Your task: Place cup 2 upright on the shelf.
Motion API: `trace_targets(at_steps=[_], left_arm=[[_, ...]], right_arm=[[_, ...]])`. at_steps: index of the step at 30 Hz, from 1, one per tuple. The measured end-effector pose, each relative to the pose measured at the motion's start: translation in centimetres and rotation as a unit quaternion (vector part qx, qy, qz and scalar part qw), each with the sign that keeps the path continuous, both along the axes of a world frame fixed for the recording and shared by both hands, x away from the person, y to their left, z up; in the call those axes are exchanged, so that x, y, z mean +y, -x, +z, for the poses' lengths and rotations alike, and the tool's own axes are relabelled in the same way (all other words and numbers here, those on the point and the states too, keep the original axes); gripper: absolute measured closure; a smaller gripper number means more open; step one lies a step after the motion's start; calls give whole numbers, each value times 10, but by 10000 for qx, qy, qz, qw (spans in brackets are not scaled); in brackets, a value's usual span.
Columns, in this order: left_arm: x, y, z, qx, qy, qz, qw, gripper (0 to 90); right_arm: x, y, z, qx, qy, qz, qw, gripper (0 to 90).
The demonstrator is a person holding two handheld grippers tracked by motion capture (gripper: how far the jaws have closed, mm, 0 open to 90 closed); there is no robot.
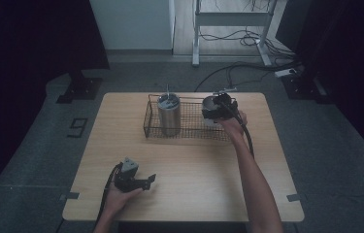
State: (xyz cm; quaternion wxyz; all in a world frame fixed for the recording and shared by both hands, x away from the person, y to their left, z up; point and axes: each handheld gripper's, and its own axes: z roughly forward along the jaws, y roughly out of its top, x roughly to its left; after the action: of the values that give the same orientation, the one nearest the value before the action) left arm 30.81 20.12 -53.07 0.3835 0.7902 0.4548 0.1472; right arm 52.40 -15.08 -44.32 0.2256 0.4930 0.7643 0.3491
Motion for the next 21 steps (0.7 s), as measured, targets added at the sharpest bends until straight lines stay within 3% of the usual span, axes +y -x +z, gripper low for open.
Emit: trace_targets(at_steps=[21], left_arm=[[-1, -1, -3, 57, -52, -15, 10000, 143]], right_arm=[[2, -5, -24, 297, 170, -86, 9994, 70]])
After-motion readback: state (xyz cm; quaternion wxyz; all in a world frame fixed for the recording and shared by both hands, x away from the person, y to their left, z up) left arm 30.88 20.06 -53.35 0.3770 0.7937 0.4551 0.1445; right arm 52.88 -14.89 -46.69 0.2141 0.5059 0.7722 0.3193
